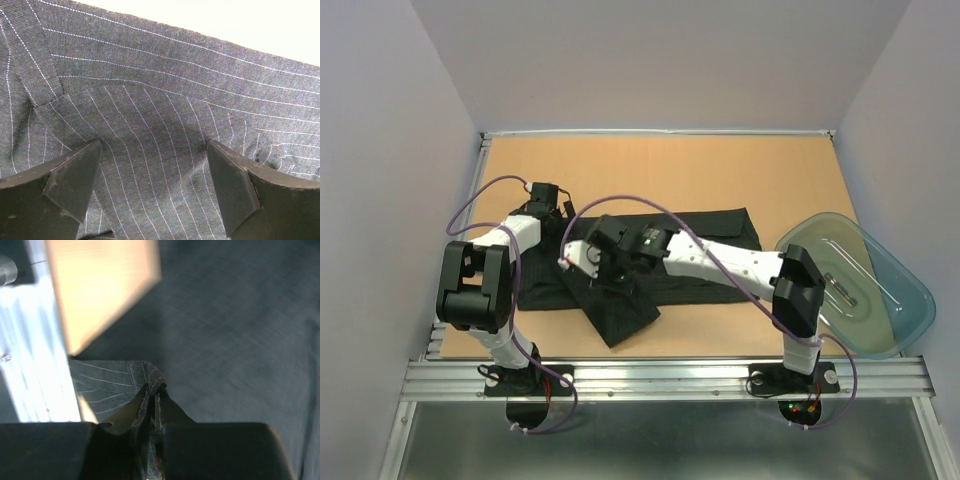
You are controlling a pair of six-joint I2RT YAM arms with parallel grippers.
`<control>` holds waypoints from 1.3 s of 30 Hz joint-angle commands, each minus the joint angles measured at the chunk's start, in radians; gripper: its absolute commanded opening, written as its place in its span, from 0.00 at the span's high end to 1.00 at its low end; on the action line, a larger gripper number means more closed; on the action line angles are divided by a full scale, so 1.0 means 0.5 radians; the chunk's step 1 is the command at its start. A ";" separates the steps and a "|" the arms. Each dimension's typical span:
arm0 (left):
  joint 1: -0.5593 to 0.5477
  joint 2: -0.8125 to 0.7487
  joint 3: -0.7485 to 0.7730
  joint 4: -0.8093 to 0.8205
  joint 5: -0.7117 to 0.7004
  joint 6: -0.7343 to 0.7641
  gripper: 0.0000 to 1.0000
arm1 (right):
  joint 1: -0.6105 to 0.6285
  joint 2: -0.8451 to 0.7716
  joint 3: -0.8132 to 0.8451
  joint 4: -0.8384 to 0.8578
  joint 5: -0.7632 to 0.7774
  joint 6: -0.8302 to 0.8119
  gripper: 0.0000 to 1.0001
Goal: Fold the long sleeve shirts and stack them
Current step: Fold the shirt
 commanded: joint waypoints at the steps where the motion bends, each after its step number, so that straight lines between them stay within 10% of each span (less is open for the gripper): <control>1: 0.005 -0.041 0.023 0.000 -0.007 0.050 0.01 | -0.303 -0.187 0.090 0.165 -0.023 0.250 0.99; 17: 0.005 -0.005 0.036 -0.028 0.002 0.081 0.01 | -1.350 -0.543 -0.449 0.681 -0.183 1.213 1.00; 39: 0.005 0.020 0.042 -0.049 -0.022 0.078 0.01 | -1.761 -0.460 -1.097 1.027 0.031 1.478 0.99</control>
